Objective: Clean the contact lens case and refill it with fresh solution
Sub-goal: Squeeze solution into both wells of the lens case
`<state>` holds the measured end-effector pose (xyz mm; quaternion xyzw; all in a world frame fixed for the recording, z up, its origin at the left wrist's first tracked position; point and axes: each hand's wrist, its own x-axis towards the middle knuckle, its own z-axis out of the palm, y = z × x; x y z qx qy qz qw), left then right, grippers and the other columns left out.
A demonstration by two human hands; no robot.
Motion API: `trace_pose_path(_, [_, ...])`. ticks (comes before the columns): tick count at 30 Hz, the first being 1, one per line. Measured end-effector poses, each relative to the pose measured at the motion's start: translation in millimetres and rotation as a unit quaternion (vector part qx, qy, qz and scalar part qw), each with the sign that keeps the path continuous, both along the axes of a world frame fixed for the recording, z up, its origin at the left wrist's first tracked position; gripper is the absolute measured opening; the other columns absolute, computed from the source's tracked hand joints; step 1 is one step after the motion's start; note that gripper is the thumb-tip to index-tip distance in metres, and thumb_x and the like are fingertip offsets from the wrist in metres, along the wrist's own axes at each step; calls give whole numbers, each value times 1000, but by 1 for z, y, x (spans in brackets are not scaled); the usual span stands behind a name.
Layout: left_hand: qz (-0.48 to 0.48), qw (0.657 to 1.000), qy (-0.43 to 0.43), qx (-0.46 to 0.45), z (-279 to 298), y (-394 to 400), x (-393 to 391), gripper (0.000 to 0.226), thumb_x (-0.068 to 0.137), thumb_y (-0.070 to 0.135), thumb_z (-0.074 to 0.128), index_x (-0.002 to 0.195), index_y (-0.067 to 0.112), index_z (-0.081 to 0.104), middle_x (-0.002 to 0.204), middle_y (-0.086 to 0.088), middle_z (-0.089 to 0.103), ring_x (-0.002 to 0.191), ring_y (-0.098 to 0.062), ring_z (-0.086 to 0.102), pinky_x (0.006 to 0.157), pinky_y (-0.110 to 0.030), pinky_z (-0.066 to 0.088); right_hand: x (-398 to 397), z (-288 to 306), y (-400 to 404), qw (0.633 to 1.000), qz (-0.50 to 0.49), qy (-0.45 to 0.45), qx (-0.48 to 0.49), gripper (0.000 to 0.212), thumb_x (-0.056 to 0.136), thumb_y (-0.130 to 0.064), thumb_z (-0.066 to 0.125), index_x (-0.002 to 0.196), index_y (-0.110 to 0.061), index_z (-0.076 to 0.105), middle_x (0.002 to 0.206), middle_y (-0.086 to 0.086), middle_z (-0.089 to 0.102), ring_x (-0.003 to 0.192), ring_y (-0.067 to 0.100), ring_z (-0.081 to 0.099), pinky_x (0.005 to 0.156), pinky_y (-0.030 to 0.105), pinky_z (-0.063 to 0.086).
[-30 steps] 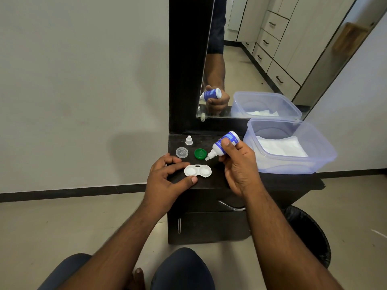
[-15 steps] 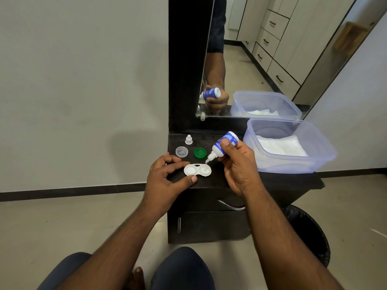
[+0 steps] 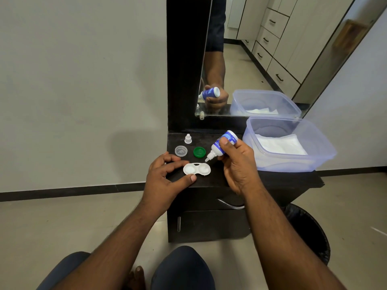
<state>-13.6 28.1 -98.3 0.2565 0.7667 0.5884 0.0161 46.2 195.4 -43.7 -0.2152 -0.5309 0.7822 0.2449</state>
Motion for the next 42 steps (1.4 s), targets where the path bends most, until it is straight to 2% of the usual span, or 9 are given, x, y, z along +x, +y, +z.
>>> trace_pose_path(4, [0,1000,3,1,0,0,0,37,69,24,85,105,22,75,108,9,57,117,-10,49,96,-30,43,2,3,-1,1000,-5,1,3,20,73,-24,69,91,-16,64,82,2,68,80,13,64,69,23,51])
trace_pose_path(7, [0,1000,3,-1,0,0,0,38,69,25,84,105,22,75,108,9,57,117,-7,48,96,-30,44,4,6,-2,1000,-12,7,-8,28,64,-27,70,90,-17,65,81,1,70,80,13,64,68,23,51])
trace_pose_path(10, [0,1000,-1,-1,-1,0,0,38,69,26,84,106,23,74,109,9,57,120,-11,47,99,-36,45,3,6,-2,999,-18,10,-33,23,70,-25,69,91,-16,64,84,3,68,79,12,63,67,23,51])
trace_pose_path(14, [5,1000,-3,4,-1,0,0,38,68,25,85,105,24,75,108,12,56,122,-10,46,102,-37,43,1,5,-1,998,-24,21,-49,31,66,-29,69,93,-14,65,85,5,68,78,13,63,67,24,51])
trace_pose_path(20, [-2,1000,5,5,-3,1,-2,38,68,27,85,105,25,75,108,10,57,119,-13,49,100,-39,45,2,4,-1,999,-27,11,-46,12,83,-20,63,95,-15,64,89,6,66,80,12,63,66,22,51])
trace_pose_path(24, [-3,1000,2,8,-4,0,-2,42,65,38,81,104,25,75,108,9,57,117,-14,50,99,-41,45,1,5,-2,999,-29,10,-43,9,86,-18,62,94,-15,64,86,4,66,78,11,63,66,22,51])
trace_pose_path(27, [-3,1000,0,1,-5,0,-2,41,67,37,83,106,25,74,109,10,56,119,-15,49,100,-43,45,1,4,-1,999,-26,4,-34,8,87,-17,61,95,-15,63,86,4,65,78,11,63,68,22,50])
trace_pose_path(36, [0,1000,4,-4,-8,0,-4,43,66,41,81,107,28,74,107,18,55,120,-18,49,99,-48,45,-1,0,0,1000,-19,1,-21,12,85,-17,63,96,-12,63,86,6,65,81,12,63,69,22,51])
trace_pose_path(42, [0,1000,5,1,-8,0,-4,41,66,38,82,105,29,74,109,14,55,120,-17,49,99,-47,45,-2,1,-1,1000,-14,12,-15,31,68,-27,68,94,-11,63,84,6,65,79,13,63,64,19,52])
